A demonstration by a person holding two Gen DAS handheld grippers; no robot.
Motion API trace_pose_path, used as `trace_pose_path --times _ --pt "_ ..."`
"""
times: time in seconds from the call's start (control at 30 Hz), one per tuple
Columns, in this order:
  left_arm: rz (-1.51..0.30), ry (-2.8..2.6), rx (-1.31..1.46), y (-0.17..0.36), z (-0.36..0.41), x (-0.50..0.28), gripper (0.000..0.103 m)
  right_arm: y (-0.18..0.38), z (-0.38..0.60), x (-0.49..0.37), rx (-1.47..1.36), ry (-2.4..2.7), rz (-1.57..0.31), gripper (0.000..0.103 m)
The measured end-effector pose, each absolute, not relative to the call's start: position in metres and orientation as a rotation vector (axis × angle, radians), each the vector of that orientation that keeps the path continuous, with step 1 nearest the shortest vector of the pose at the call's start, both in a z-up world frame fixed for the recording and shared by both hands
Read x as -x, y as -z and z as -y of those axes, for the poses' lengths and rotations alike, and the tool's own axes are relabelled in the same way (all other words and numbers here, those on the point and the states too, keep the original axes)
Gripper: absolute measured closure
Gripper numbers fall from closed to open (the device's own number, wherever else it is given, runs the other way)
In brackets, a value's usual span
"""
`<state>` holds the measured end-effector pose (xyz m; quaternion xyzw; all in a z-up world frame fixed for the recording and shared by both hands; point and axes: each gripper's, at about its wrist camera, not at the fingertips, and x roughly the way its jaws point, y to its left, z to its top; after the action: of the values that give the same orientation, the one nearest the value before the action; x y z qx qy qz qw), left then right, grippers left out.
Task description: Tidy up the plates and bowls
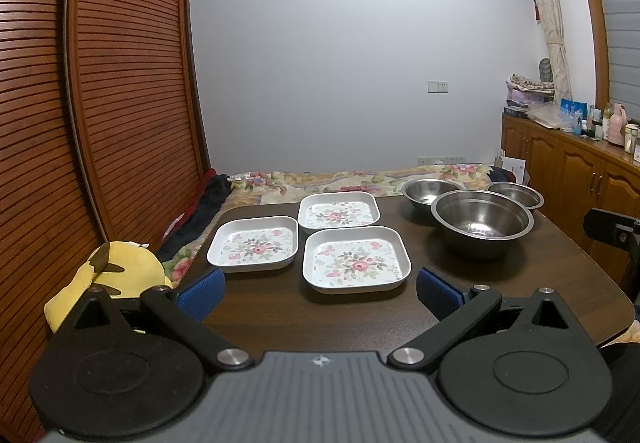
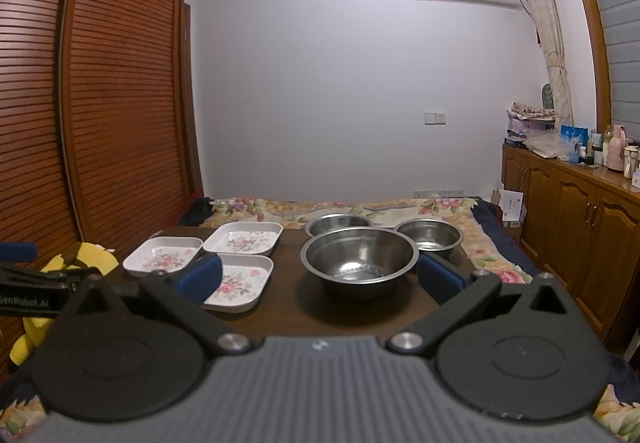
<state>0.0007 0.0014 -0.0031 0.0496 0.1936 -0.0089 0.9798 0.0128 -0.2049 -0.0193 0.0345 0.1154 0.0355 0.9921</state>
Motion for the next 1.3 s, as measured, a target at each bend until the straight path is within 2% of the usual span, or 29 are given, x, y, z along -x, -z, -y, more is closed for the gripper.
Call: trace_pose_path --times 1.3 --pt "-0.403 0.015 -0.102 0.0053 -0.0064 -0.0011 0.000 0.0212 0.2036 -0.0159 -0.073 -0.072 -0.244 0.000"
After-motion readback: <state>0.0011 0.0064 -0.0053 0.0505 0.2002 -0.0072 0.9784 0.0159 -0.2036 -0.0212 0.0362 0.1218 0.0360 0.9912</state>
